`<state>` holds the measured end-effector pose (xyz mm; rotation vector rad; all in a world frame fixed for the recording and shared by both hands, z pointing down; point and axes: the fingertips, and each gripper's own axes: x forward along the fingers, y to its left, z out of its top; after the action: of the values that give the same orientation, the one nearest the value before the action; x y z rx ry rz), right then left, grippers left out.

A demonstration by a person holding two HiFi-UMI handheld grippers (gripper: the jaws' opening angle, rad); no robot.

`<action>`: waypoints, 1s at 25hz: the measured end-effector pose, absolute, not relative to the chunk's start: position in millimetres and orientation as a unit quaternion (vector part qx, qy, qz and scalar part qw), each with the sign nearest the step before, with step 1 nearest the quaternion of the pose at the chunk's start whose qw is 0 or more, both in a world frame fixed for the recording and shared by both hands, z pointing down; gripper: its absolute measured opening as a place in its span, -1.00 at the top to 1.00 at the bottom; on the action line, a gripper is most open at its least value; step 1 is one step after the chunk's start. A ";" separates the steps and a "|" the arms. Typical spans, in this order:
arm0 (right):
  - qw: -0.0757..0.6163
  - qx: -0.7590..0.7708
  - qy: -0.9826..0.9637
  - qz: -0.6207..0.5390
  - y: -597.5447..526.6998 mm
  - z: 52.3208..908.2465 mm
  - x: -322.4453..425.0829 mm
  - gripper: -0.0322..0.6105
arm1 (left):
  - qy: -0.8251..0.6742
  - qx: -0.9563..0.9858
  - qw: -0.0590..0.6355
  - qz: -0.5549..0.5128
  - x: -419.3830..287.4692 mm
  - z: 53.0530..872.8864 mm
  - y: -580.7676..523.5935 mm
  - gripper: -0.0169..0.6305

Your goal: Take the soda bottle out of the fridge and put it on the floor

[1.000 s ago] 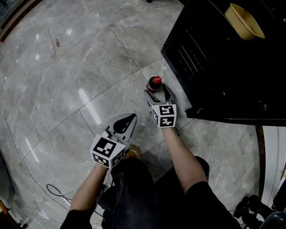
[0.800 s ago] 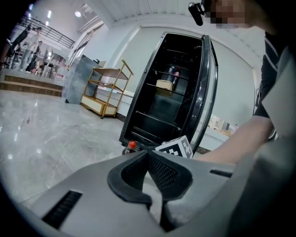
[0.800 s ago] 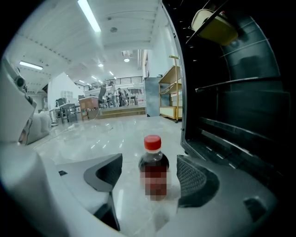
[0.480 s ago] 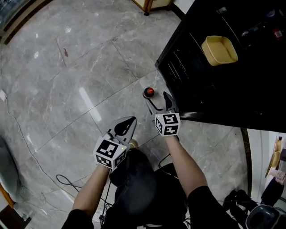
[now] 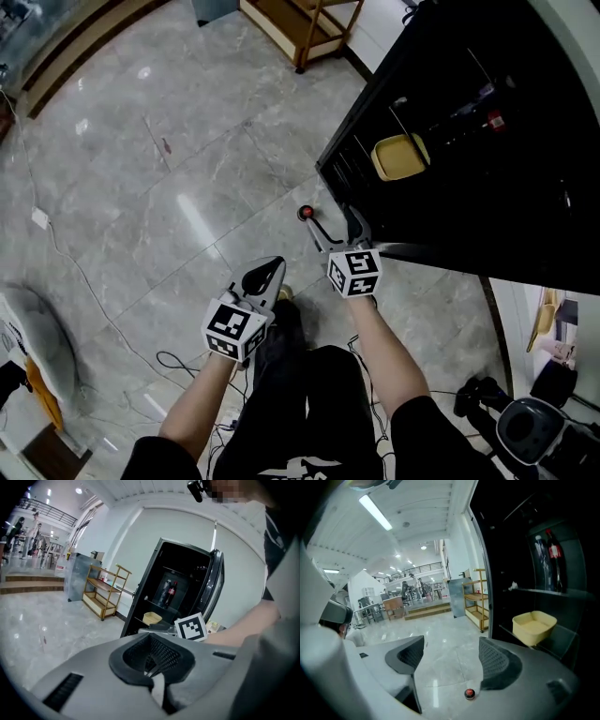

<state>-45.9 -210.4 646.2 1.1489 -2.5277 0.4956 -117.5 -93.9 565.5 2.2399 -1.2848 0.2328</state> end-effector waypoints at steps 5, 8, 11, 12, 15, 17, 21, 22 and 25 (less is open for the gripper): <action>0.135 0.428 -0.871 0.199 -210.6 538.3 -33.7 -0.20 | -0.465 0.840 0.268 0.085 -121.1 465.0 -96.5 0.93; 0.118 0.440 -0.867 0.204 -208.3 492.2 -22.2 -0.20 | -0.453 0.847 0.268 0.079 -118.0 425.6 -99.4 0.93; 0.119 0.441 -0.869 0.193 -202.9 455.7 -14.9 -0.11 | -0.446 0.850 0.272 0.071 -112.1 395.7 -100.4 0.93; 0.119 0.441 -0.869 0.190 -201.1 444.4 -11.6 0.12 | -0.445 0.850 0.273 0.070 -108.7 387.7 -100.9 0.93; 0.107 0.439 -0.871 0.195 -195.4 414.1 -5.1 0.51 | -0.442 0.850 0.276 0.074 -98.5 369.7 -101.2 0.93; 0.101 0.436 -0.872 0.198 -190.1 399.5 -3.0 0.72 | -0.442 0.851 0.275 0.076 -93.3 358.6 -100.3 0.93; 0.097 0.419 -0.879 0.208 -182.8 379.1 -0.4 0.82 | -0.451 0.846 0.275 0.069 -88.6 336.5 -103.4 0.93; 0.096 0.416 -0.879 0.211 -181.3 374.3 0.7 0.83 | -0.453 0.846 0.274 0.068 -88.3 331.6 -104.2 0.93; 0.096 0.410 -0.882 0.214 -175.4 358.7 1.8 0.83 | -0.457 0.846 0.266 0.065 -91.0 315.6 -105.1 0.93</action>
<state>1.8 -175.4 358.7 1.2137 -2.6120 0.6344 -91.0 -105.1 315.6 2.2847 -1.2339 0.1761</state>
